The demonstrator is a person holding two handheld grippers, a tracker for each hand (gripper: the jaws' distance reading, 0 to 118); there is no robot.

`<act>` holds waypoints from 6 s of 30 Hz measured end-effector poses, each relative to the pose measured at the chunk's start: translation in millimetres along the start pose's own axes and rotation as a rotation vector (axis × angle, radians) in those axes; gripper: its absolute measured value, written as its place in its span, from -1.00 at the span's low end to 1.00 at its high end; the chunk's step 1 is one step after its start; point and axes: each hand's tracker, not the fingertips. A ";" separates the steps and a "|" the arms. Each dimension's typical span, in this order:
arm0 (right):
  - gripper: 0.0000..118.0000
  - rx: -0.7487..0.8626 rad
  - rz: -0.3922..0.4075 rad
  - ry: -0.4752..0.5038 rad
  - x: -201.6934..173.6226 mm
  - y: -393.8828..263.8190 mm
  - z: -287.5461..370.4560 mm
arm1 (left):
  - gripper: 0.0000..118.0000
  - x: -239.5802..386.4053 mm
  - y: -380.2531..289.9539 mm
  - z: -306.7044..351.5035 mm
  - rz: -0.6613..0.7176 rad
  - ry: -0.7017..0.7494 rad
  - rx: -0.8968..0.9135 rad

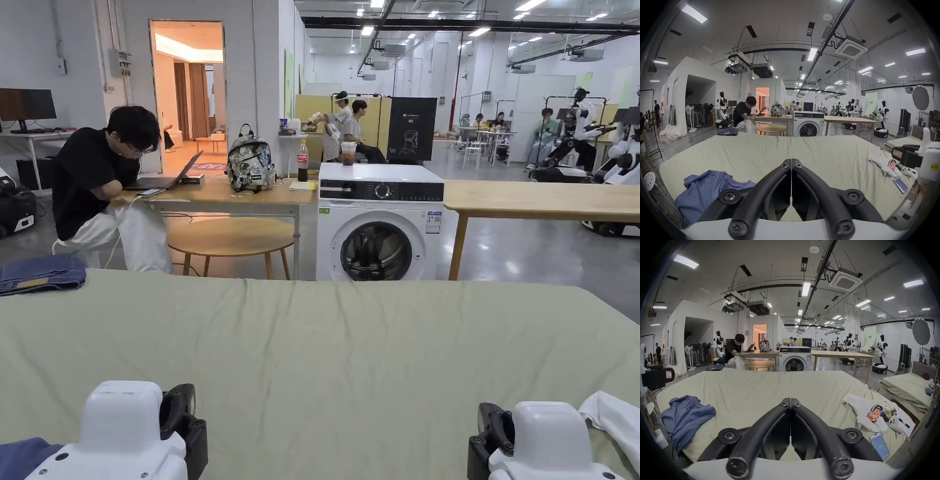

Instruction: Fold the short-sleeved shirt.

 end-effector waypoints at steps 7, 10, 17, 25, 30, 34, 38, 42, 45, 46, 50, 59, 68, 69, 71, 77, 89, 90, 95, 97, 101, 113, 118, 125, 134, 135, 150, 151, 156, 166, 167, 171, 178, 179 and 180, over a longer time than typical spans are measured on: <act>-1.00 0.007 0.000 -0.001 1.1 1.3 0.2 | -1.00 -1.5 0.3 0.1 0.005 -0.001 0.002; -1.00 0.011 0.003 -0.004 1.7 2.6 1.0 | -1.00 -0.7 1.0 0.1 -0.001 0.001 0.003; -1.00 0.017 0.002 -0.005 2.1 4.4 2.2 | -1.00 1.1 3.0 -0.4 -0.003 -0.009 0.008; -1.00 0.023 0.002 -0.007 2.6 5.7 2.6 | -1.00 0.3 2.6 0.3 -0.003 -0.007 0.010; -1.00 0.020 0.000 -0.010 2.1 5.0 2.2 | -1.00 -0.3 2.7 0.1 0.000 -0.008 0.010; -1.00 0.021 0.001 -0.013 1.2 3.9 2.5 | -1.00 0.7 2.1 0.4 -0.001 -0.012 0.013; -1.00 0.078 0.043 -0.007 2.8 -1.8 0.1 | -1.00 -0.9 -4.2 1.4 -0.024 -0.041 0.081; -1.00 0.039 0.014 -0.032 7.0 -3.8 -3.6 | -1.00 -1.7 -5.0 0.8 0.001 -0.020 0.067; -1.00 0.042 -0.020 -0.022 10.1 -4.1 -0.6 | -1.00 -1.9 -5.6 -0.1 0.000 -0.019 0.057; -1.00 0.043 -0.017 -0.025 9.7 -4.3 -0.2 | -1.00 -1.9 -5.7 0.1 -0.004 -0.018 0.057; -1.00 0.040 -0.008 -0.030 9.5 -3.9 0.4 | -1.00 -1.6 -4.6 0.9 0.002 -0.022 0.056; -1.00 0.040 -0.004 0.006 -6.7 -2.1 -2.4 | -1.00 -12.2 -1.2 8.8 0.006 0.002 0.062; -1.00 0.026 0.002 0.168 -64.6 -5.1 -20.7 | -1.00 -57.1 -6.6 35.0 0.002 0.150 0.031; -1.00 0.024 -0.003 0.189 -71.2 -5.6 -22.2 | -1.00 -63.9 -5.9 38.6 0.000 0.168 0.027; -1.00 0.015 -0.013 0.233 -81.6 -6.8 -24.7 | -1.00 -77.9 -4.3 43.8 0.000 0.194 0.012; -1.00 -0.015 0.039 0.302 -95.0 -20.1 -25.5 | -0.64 -142.1 -9.0 36.5 -0.053 0.114 -0.167; -1.00 -0.206 0.031 0.250 -75.7 -64.7 -76.1 | 0.36 -264.3 -109.1 -132.1 0.118 0.061 -0.632; -1.00 -0.219 0.026 0.247 -72.7 -67.1 -79.9 | 0.36 -267.4 -120.9 -146.0 0.125 0.049 -0.692; -1.00 -0.279 -0.016 0.209 -58.3 -77.4 -92.3 | 0.36 -267.8 -172.0 -179.5 0.101 0.086 -0.804; -1.00 -0.278 -0.043 0.199 -53.9 -79.1 -91.9 | 0.20 -260.7 -160.3 -180.3 0.059 0.107 -0.838; -1.00 -0.282 -0.103 0.215 -45.8 -76.7 -89.8 | -1.00 -259.2 -158.9 -183.2 0.073 0.093 -0.842; -1.00 -0.153 -0.147 0.205 -18.0 -50.5 -53.3 | -1.00 -307.6 167.2 -123.2 0.006 0.221 -0.317; -1.00 -0.141 -0.176 0.163 -2.2 -47.2 -46.8 | -1.00 -238.8 259.2 -129.0 -0.118 0.158 -0.161; -1.00 -0.130 -0.197 0.104 27.0 -42.2 -33.6 | -1.00 -114.2 108.5 -212.4 -0.079 -0.115 -0.445; -1.00 -0.105 -0.215 -0.077 86.4 -43.3 2.5 | -1.00 176.6 -162.4 -173.7 0.162 -0.730 -0.786; -1.00 -0.113 -0.212 -0.088 91.3 -44.7 5.7 | -1.00 202.9 -173.9 -161.6 0.165 -0.778 -0.815; -1.00 -0.139 -0.126 -0.088 102.2 -37.3 31.1 | -0.19 84.4 -54.9 -55.7 0.021 -0.645 -0.292; -1.00 -0.134 -0.106 -0.051 96.5 -35.7 31.4 | -0.19 55.7 -40.2 -43.4 -0.012 -0.559 -0.237; -1.00 -0.143 -0.092 0.046 74.8 -31.1 28.0 | -0.69 -38.8 -2.9 9.1 -0.114 -0.212 -0.129; -1.00 -0.156 -0.070 0.125 45.3 -38.8 22.5 | -1.00 -100.6 -9.4 24.3 0.014 -0.087 -0.182; -1.00 -0.163 -0.068 0.131 45.0 -38.8 22.6 | -1.00 -100.7 -10.3 18.6 0.007 -0.086 -0.204; -1.00 -0.173 -0.069 0.135 46.4 -41.2 23.4 | -0.68 -101.1 -15.7 -22.7 0.025 -0.136 -0.306; -1.00 -0.231 -0.128 0.078 69.7 -61.3 20.9 | -0.15 -103.6 -64.3 -155.2 0.066 -0.164 -0.734; -1.00 -0.243 -0.134 0.069 74.7 -64.7 20.2 | -0.15 -104.9 -75.2 -172.9 0.057 -0.169 -0.787; -1.00 -0.253 -0.141 0.058 80.4 -69.8 18.6 | -0.15 -107.5 -85.1 -188.3 0.066 -0.175 -0.845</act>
